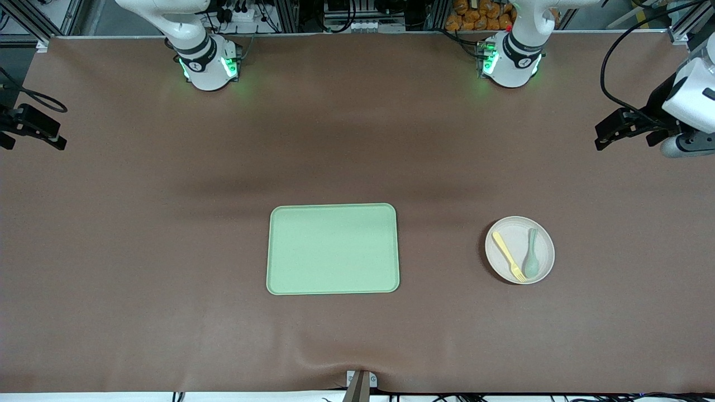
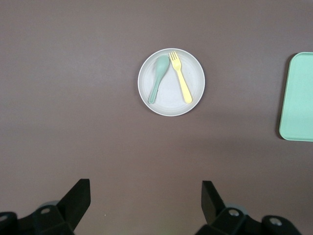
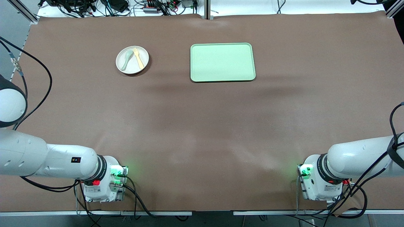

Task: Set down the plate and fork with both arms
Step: 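Move the left gripper down toward the white plate rim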

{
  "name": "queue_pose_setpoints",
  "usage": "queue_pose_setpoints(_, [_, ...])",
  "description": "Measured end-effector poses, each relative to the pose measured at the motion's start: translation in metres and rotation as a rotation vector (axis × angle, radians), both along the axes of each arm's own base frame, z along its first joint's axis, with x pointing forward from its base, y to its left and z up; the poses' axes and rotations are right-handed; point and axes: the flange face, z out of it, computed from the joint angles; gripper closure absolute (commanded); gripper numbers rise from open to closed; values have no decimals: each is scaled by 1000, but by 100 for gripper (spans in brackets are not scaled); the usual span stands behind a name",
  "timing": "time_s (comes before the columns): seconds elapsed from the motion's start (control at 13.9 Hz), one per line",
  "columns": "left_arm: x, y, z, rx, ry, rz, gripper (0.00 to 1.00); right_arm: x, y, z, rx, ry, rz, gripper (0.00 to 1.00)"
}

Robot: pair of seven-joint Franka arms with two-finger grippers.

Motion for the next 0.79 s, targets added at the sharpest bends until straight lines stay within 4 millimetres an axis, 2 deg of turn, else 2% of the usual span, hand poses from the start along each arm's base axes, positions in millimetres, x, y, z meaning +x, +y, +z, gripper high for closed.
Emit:
queue_pose_setpoints(0.22, [3, -3, -1, -1, -2, -6, 0, 0, 0, 0, 0, 0, 0, 0])
queue_pose_setpoints(0.36, [8, -3, -11, 0, 16, -4, 0, 0, 0, 0, 0, 3, 0, 0])
queue_pose_setpoints(0.58, [39, 8, -56, -3, 35, 17, 0, -1, 0, -1, 1, 8, -1, 0])
queue_pose_setpoints(0.79, [77, 22, -124, -4, 25, 39, 0, -1, -1, -2, 2, 13, -1, 0])
